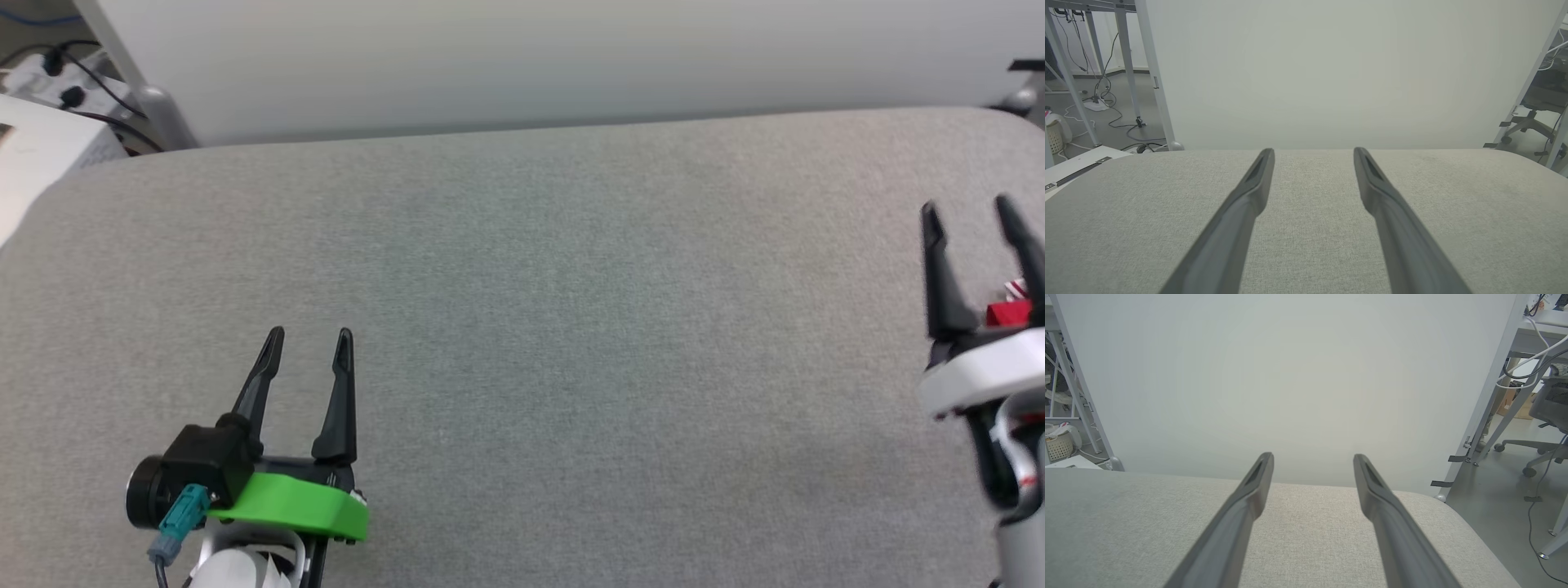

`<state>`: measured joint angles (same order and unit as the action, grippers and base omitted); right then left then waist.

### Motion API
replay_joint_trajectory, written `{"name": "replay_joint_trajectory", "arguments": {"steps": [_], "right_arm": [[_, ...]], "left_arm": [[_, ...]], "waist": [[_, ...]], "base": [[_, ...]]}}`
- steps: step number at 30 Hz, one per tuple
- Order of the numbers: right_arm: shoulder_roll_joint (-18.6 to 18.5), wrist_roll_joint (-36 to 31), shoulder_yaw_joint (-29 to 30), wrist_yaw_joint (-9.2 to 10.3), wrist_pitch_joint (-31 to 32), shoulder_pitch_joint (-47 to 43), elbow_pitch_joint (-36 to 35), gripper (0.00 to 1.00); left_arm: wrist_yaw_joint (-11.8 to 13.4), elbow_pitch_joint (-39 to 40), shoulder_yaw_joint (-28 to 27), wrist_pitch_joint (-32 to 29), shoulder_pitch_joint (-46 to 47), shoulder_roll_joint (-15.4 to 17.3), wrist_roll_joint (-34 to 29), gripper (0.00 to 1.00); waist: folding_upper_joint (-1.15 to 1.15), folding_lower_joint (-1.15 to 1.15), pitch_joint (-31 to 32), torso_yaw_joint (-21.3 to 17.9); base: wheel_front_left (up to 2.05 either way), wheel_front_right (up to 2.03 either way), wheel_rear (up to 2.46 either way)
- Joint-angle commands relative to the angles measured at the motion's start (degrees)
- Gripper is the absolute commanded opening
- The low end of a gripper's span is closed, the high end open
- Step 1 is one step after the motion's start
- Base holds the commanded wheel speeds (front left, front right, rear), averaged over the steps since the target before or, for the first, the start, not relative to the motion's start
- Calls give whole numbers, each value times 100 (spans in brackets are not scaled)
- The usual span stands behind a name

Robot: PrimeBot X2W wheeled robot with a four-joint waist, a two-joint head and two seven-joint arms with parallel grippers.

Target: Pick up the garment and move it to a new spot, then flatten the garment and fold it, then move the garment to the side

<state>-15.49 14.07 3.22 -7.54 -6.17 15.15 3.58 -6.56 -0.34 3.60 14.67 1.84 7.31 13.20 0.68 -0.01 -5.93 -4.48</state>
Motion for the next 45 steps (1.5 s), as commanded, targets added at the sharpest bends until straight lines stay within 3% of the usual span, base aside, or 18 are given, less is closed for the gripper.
{"name": "replay_joint_trajectory", "arguments": {"steps": [1,5,13,41,42,45], "right_arm": [[159,67,-29,5,-71,-239,-123,100],[635,104,-132,5,-253,-785,-276,100],[1095,36,-292,5,-627,-1372,9,100],[1245,-148,-441,5,-799,-1384,180,100],[1239,-131,-433,1,-772,-1390,169,0],[1239,-136,-431,1,-765,-1391,166,0]], "left_arm": [[2,-60,-47,32,-108,-43,-37,100],[-14,-209,-168,32,-204,-116,-70,100],[-44,-361,-387,32,-339,-242,-185,100],[-91,-323,-487,33,-398,-409,-344,100],[-61,-317,-481,0,-326,-377,-319,0],[-57,-318,-476,-15,-319,-376,-321,0]], "waist": [[-68,1,296,289],[-68,1,358,344],[-68,1,437,369],[-68,1,450,333],[0,1,448,333],[0,1,448,333]], "base": [[0,0,0],[0,0,0],[0,0,0],[0,0,0],[0,0,0],[0,0,0]]}}
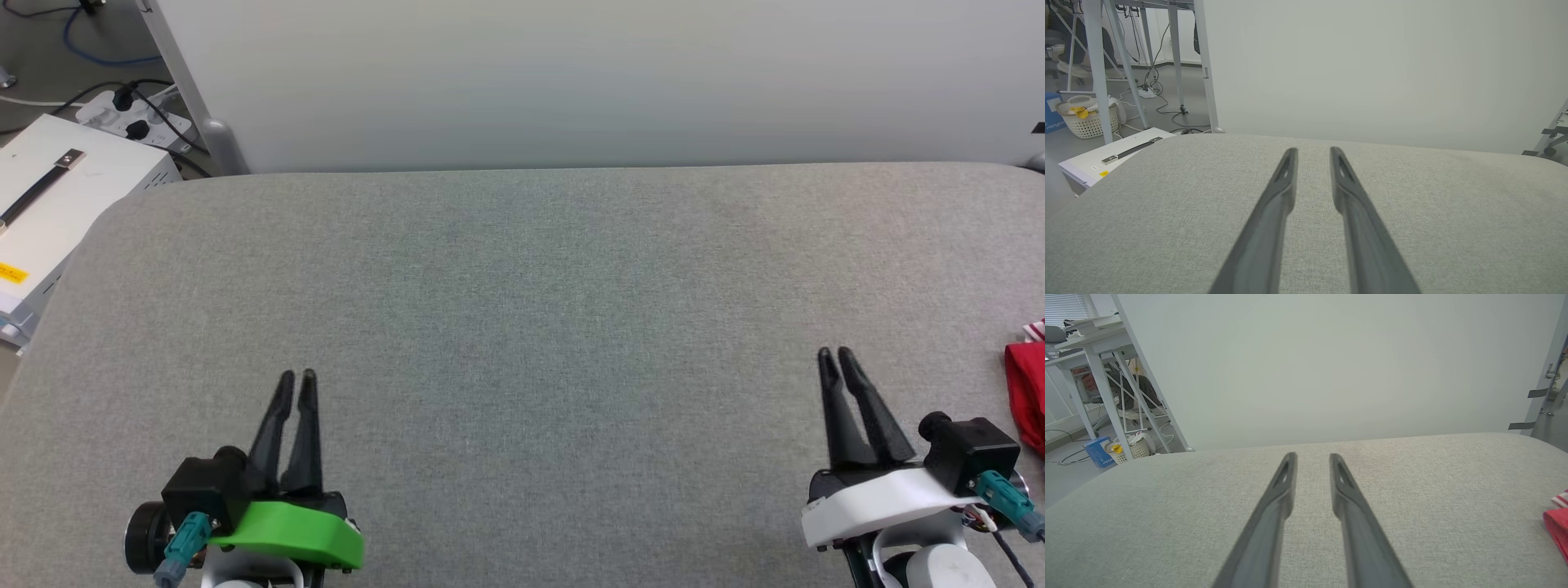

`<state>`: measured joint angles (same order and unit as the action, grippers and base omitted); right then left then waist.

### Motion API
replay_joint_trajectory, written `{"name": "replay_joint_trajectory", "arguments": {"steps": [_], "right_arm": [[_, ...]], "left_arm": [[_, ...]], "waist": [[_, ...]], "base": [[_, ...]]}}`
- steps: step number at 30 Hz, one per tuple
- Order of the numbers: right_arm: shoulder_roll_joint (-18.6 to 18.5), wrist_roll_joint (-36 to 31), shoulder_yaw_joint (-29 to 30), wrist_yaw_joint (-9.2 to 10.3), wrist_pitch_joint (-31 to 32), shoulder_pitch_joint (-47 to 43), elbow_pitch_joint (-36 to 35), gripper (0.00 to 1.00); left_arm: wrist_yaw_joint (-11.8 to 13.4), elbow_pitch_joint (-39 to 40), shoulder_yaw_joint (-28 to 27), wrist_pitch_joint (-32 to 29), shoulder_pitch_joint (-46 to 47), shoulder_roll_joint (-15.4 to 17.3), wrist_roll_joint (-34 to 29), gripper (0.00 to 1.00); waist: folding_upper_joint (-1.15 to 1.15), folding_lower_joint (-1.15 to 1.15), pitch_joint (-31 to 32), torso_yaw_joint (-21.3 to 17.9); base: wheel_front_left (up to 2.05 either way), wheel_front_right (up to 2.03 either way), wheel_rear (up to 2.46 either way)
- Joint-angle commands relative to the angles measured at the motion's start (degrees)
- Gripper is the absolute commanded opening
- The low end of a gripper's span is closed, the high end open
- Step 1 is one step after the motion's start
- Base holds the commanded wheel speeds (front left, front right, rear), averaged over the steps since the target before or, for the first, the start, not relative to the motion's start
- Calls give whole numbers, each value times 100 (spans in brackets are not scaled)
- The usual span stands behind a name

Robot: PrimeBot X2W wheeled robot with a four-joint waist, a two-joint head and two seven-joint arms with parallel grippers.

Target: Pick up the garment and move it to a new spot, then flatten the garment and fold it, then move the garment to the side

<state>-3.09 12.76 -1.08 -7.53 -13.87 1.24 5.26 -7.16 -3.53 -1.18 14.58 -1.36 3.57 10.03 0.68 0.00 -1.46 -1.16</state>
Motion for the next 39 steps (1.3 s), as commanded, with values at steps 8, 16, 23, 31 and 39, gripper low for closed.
{"name": "replay_joint_trajectory", "arguments": {"steps": [8,16,23,31,39], "right_arm": [[1,-87,6,0,95,-9,-36,0],[3,-170,13,1,184,-17,-70,0],[4,-239,19,1,260,-23,-98,0],[5,-319,26,1,347,-31,-132,0],[7,-399,33,1,434,-39,-165,0]], "left_arm": [[49,24,9,-100,9,-6,-69,0],[95,47,17,-194,18,-10,-133,0],[134,66,23,-273,25,-14,-188,0],[179,88,30,-365,34,-18,-251,0],[224,111,38,-456,43,-22,-314,0]], "waist": [[-5,0,10,8],[-9,0,19,15],[-13,0,27,22],[-17,0,36,29],[-21,0,46,36]], "base": [[0,0,0],[0,0,0],[0,0,0],[0,0,0],[0,0,0]]}}
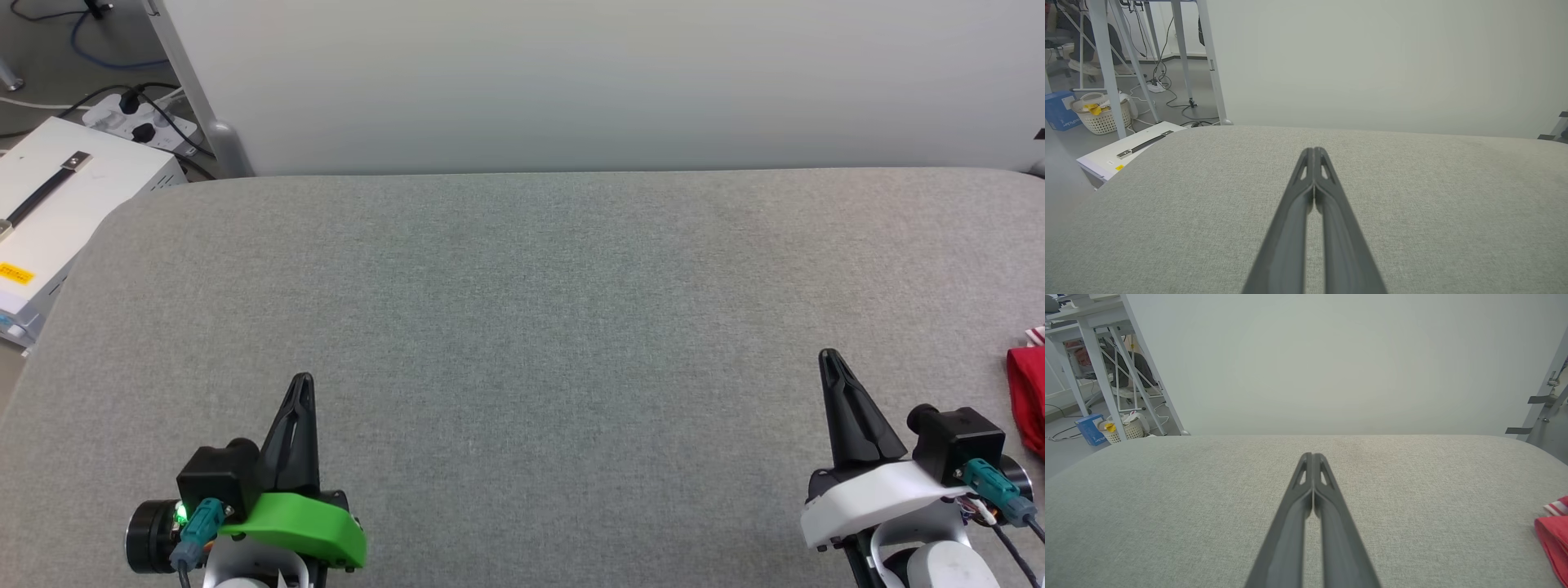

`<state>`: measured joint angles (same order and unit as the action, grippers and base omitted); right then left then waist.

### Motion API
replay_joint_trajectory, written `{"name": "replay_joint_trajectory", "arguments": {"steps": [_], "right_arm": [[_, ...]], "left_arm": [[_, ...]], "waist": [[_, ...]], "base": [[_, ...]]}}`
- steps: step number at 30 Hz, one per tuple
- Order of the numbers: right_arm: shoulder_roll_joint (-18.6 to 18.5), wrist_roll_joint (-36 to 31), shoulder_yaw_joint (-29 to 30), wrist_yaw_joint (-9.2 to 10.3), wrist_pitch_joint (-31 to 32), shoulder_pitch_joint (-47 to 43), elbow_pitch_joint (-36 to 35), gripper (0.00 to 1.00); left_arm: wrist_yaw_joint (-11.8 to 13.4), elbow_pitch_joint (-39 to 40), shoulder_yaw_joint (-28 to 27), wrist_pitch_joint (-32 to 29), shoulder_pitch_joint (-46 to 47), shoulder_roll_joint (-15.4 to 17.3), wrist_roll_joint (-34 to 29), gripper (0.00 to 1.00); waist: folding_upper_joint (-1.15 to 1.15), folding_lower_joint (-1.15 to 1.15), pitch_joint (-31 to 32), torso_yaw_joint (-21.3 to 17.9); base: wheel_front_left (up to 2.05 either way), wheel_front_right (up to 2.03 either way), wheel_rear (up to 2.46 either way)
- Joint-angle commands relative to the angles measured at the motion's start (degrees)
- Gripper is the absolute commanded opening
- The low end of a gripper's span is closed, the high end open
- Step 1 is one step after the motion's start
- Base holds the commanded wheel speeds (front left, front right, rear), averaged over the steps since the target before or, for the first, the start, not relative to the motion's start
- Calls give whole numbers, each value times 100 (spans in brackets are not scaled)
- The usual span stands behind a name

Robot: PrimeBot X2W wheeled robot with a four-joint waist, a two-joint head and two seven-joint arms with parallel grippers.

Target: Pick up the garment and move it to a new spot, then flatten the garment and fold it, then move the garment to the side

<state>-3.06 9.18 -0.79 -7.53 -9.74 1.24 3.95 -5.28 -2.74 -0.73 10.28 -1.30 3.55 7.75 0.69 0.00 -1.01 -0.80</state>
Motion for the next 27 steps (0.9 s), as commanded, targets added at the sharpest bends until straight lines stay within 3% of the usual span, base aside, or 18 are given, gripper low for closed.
{"name": "replay_joint_trajectory", "arguments": {"steps": [1,27], "right_arm": [[4,-52,4,1,33,-39,-38,0],[8,-313,27,2,317,-65,-146,0]], "left_arm": [[42,35,-6,-39,38,-22,-95,0],[189,107,18,-337,66,-36,-300,0]], "waist": [[-22,0,2,1],[-36,0,32,25]], "base": [[0,0,0],[0,0,0]]}}
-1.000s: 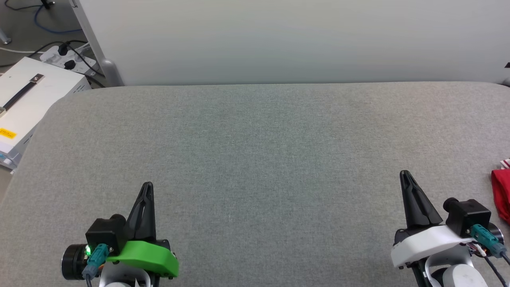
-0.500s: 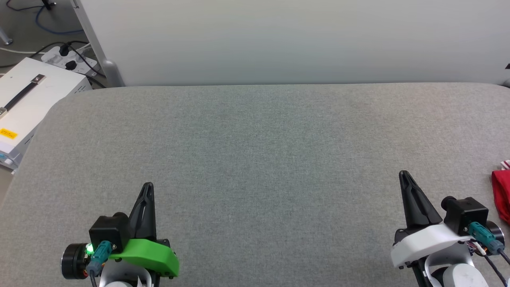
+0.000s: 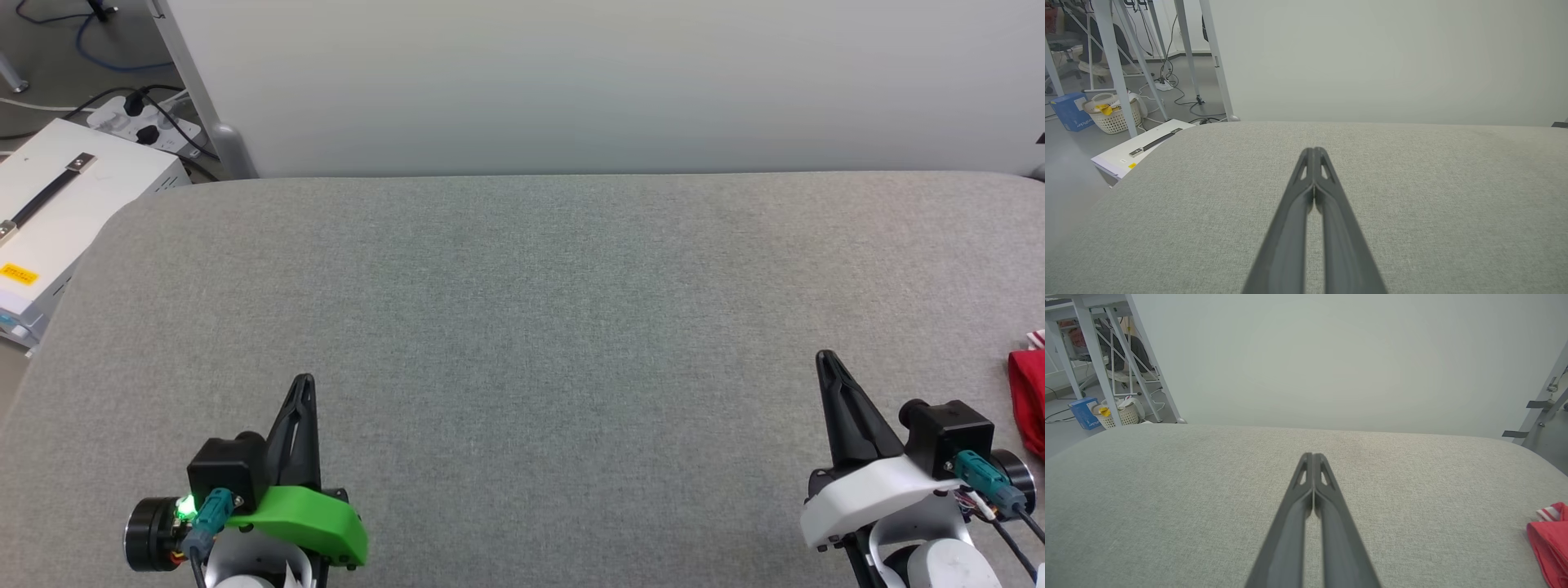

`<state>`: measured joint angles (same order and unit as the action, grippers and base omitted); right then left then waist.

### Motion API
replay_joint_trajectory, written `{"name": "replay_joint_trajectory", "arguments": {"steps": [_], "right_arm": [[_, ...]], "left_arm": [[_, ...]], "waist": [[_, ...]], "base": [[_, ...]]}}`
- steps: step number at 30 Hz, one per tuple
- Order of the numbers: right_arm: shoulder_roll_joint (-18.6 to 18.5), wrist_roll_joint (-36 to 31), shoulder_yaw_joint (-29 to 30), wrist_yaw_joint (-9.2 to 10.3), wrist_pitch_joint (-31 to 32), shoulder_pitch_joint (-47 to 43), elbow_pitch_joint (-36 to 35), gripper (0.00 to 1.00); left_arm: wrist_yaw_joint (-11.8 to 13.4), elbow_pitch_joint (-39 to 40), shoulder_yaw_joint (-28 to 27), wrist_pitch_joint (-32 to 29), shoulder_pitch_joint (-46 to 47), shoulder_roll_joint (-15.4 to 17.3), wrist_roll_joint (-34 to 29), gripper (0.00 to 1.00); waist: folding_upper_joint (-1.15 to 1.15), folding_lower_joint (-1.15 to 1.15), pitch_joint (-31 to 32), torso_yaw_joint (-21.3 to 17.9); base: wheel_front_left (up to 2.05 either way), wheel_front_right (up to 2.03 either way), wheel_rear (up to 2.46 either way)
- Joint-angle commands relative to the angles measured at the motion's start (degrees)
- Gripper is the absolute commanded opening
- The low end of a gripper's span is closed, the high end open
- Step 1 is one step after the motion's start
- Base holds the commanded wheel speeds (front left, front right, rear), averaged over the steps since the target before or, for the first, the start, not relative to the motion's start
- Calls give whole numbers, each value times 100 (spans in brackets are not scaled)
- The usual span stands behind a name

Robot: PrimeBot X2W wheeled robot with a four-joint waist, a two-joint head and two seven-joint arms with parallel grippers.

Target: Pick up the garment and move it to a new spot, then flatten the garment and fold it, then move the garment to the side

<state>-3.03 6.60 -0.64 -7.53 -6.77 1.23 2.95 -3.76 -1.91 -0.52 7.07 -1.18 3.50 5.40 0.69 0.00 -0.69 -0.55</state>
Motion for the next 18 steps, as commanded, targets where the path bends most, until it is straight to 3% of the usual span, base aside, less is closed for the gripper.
{"name": "replay_joint_trajectory", "arguments": {"steps": [1,18], "right_arm": [[5,-66,13,2,32,-65,-51,0],[8,-236,28,3,216,-82,-120,0]], "left_arm": [[43,26,-2,-29,55,-31,-74,0],[138,73,13,-222,73,-40,-207,0]], "waist": [[-37,0,2,1],[-46,0,21,17]], "base": [[0,0,0],[0,0,0]]}}
